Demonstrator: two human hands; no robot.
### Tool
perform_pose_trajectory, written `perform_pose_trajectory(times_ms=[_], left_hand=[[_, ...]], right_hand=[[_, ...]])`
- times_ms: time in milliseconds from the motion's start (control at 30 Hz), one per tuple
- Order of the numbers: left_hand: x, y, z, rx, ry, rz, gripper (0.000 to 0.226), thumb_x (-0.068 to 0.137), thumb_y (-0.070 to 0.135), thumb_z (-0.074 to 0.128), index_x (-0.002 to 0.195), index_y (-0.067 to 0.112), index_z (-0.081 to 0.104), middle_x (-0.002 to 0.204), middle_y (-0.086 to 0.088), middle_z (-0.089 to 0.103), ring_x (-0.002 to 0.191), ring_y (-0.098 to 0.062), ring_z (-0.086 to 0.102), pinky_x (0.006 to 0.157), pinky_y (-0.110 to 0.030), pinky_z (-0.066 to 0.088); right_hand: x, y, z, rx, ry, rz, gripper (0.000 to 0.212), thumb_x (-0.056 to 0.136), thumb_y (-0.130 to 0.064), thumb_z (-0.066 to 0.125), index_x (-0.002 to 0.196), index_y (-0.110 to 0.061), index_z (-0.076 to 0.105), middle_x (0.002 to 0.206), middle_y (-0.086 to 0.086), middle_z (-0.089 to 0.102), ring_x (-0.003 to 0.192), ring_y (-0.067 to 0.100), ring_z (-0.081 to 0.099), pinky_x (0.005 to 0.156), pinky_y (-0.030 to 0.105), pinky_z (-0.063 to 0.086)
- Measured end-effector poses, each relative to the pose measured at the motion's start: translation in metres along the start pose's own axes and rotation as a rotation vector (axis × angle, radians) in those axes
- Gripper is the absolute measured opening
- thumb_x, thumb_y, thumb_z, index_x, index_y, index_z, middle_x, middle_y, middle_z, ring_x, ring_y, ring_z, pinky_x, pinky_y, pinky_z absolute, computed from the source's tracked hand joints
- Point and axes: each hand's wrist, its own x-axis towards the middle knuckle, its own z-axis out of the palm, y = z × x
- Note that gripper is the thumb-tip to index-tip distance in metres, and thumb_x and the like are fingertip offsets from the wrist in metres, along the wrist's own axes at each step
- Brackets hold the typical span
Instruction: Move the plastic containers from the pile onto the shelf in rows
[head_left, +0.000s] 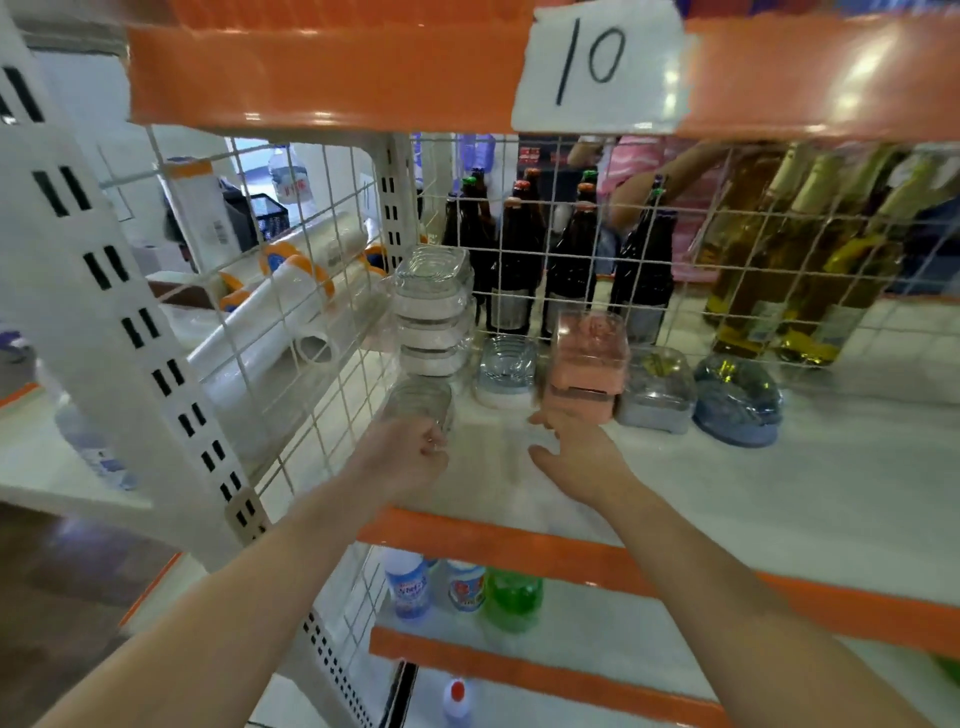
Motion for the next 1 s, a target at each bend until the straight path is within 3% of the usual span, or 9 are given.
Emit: perform_pose_trajectory(times_ms=[100,267,367,567,800,1000], left_hand=[[0.001,0.020,0.015,-0.022,-0.069,0.078,0.020,0.088,0.012,0.059,0.107,0.008,0.066,0.090,0.003,0.058,0.094,-0.015,0.058,0.071,-0.015,0.036],[-0.003,0.064,0.045,0.061,-0.220,0.204,0.009,0.087,0.024,0.060,0.096,0.026,0.061,0.101,0.006,0.064,0.092,-0.011,0.059,0.078,-0.022,0.048],[-0.009,0.101,0.063,0.100,-0.283,0.284,0.011,0.090,0.025,0.059,0.101,0.023,0.060,0.102,0.004,0.060,0.089,-0.011,0.053,0.071,-0.022,0.040],[-0.028,0.182,0.098,0.290,-0.401,0.413,0.028,0.092,0.030,0.056,0.117,0.017,0.059,0.119,-0.002,0.056,0.108,-0.019,0.054,0.084,-0.025,0.041],[-0.081,0.283,0.164,0.320,-0.427,0.517,0.028,0.090,0.030,0.058,0.116,0.018,0.058,0.120,-0.002,0.057,0.110,-0.018,0.054,0.084,-0.022,0.039],[-0.133,0.367,0.228,0.348,-0.328,0.613,0.028,0.088,0.030,0.055,0.114,0.023,0.059,0.123,-0.002,0.058,0.114,-0.021,0.053,0.091,-0.026,0.042]], right_hand=[[-0.022,0.022,-0.015,-0.017,0.063,0.064,0.040,0.092,-0.023,0.056,0.132,-0.016,0.050,0.133,0.005,0.052,0.117,0.020,0.050,0.089,0.024,0.037],[-0.066,0.061,-0.045,-0.007,0.133,0.215,0.038,0.092,-0.021,0.055,0.129,-0.015,0.052,0.132,0.007,0.051,0.118,0.022,0.049,0.094,0.027,0.037],[-0.097,0.084,-0.065,0.008,0.182,0.293,0.040,0.092,-0.023,0.055,0.131,-0.018,0.051,0.132,0.007,0.049,0.118,0.023,0.050,0.098,0.030,0.039],[-0.173,0.143,-0.118,-0.028,0.202,0.438,0.043,0.091,-0.021,0.056,0.133,-0.018,0.048,0.131,0.008,0.048,0.118,0.023,0.050,0.096,0.028,0.038],[-0.280,0.217,-0.186,-0.126,0.226,0.591,0.043,0.090,-0.020,0.055,0.133,-0.019,0.049,0.129,0.008,0.049,0.116,0.027,0.052,0.093,0.030,0.041],[-0.369,0.273,-0.228,-0.183,0.240,0.655,0.040,0.090,-0.018,0.055,0.130,-0.014,0.051,0.130,0.011,0.054,0.116,0.028,0.053,0.094,0.031,0.042]])
